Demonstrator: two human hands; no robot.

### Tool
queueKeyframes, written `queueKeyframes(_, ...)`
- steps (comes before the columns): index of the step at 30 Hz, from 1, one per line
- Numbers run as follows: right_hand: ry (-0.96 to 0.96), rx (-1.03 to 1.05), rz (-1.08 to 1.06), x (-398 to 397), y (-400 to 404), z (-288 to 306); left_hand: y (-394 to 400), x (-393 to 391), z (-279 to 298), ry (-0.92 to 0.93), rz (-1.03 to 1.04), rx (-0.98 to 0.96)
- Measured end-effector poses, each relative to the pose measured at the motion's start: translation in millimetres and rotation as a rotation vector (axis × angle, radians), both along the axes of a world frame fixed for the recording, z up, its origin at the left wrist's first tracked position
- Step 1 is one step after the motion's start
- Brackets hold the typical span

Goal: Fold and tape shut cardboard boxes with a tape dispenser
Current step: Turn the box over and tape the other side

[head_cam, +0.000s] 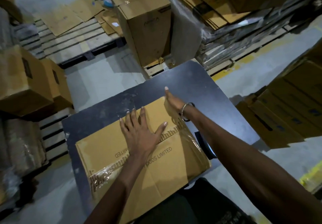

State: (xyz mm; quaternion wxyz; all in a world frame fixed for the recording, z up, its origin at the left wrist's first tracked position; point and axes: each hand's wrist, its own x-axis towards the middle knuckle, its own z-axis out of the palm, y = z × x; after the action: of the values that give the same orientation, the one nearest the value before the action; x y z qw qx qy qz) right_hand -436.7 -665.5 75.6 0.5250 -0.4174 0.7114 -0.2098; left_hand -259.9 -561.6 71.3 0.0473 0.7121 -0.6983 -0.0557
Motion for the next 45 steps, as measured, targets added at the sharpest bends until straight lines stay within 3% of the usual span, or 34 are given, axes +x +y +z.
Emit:
queueKeyframes(2,0.150,-0.144,0.065,8.3,-0.1,-0.5,0.0,0.3,-1.7,-0.001,-0.004,0.002)
queueKeyframes(4,0.255,-0.203,0.217,20.8,3.0,-4.9,-1.3,1.6,-3.5,-0.005,-0.006,-0.002)
queueKeyframes(6,0.304,-0.201,0.233,25.8,-1.5,-11.2,-0.1,1.1,-3.5,-0.009,-0.009,-0.003)
queueKeyframes(10,0.123,0.033,0.096,13.7,-28.9,-6.5,3.1,2.3,-0.8,0.017,0.001,0.014)
queueKeyframes(13,0.079,-0.051,0.054,9.9,-0.2,19.6,3.9,14.8,4.0,0.153,-0.040,0.013)
queueKeyframes(15,0.180,-0.202,0.054,0.5,47.9,21.8,18.5,33.9,6.9,0.254,0.022,-0.045)
queueKeyframes(18,0.374,-0.334,-0.004,-8.1,125.3,14.2,67.5,72.1,-3.5,0.165,0.179,-0.133)
queueKeyframes(22,0.613,-0.396,0.157,16.4,164.7,-10.2,122.2,100.3,-20.7,0.060,0.259,-0.150)
queueKeyframes(24,0.728,-0.397,0.197,23.2,156.3,-10.9,130.7,102.8,-21.1,-0.027,0.256,-0.119)
queueKeyframes(26,0.716,-0.402,0.253,24.5,140.0,-7.0,132.6,99.3,-20.2,-0.057,0.278,-0.086)
queueKeyframes(30,0.689,-0.452,0.411,20.0,81.9,-4.4,118.8,83.2,-19.3,-0.004,0.393,0.006)
queueKeyframes(35,0.638,-0.449,0.619,-4.8,-17.4,8.9,117.8,41.1,-17.4,0.032,0.285,-0.017)
queueKeyframes(38,0.677,-0.400,0.667,-11.5,-28.2,20.1,125.7,16.2,-19.9,0.046,0.300,-0.054)
queueKeyframes(41,0.587,-0.586,0.460,-26.2,24.0,28.9,126.6,13.0,-21.4,0.095,0.339,-0.075)
queueKeyframes(43,0.485,-0.713,0.130,-46.7,85.0,18.6,126.8,12.3,-21.9,0.122,0.376,-0.080)
queueKeyframes(45,0.431,-0.708,-0.250,-71.7,145.4,-14.1,128.8,9.3,-21.3,0.143,0.415,-0.086)
